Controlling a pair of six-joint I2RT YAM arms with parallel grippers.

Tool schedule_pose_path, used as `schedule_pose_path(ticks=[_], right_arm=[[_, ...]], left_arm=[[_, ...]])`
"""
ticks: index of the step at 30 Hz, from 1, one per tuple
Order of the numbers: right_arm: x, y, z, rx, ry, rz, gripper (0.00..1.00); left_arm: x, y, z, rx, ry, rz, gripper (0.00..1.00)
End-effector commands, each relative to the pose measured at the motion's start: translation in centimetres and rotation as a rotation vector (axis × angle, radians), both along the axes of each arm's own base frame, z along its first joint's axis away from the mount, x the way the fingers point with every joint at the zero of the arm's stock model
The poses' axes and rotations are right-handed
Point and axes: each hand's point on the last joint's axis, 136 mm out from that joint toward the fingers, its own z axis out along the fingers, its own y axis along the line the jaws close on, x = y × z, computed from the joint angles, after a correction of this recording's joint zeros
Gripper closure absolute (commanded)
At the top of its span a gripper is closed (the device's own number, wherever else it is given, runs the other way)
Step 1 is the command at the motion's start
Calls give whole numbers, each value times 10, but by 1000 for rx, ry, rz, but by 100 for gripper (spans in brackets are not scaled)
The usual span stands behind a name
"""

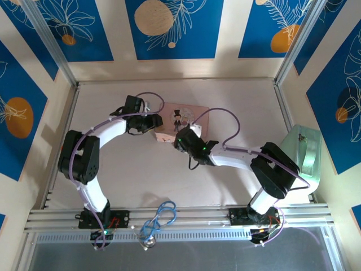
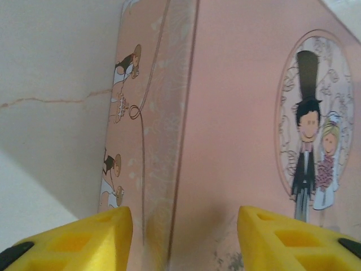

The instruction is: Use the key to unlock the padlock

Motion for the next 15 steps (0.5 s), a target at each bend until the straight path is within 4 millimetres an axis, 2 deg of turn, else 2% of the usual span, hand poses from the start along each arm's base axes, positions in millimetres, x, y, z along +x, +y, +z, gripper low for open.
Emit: schedule_pose_path(ticks=[1,8,15], right_arm=[[4,-12,-1,43,17,4,49],[11,-26,-6,52,26,-14,49],[9,-25,-2,66,6,4,50]], left_arm=[[-4,-1,-6,-6,35,-26,51],[-21,8,-18,22,70,-12,54],[-28,10,-11,9,66,-6,56]])
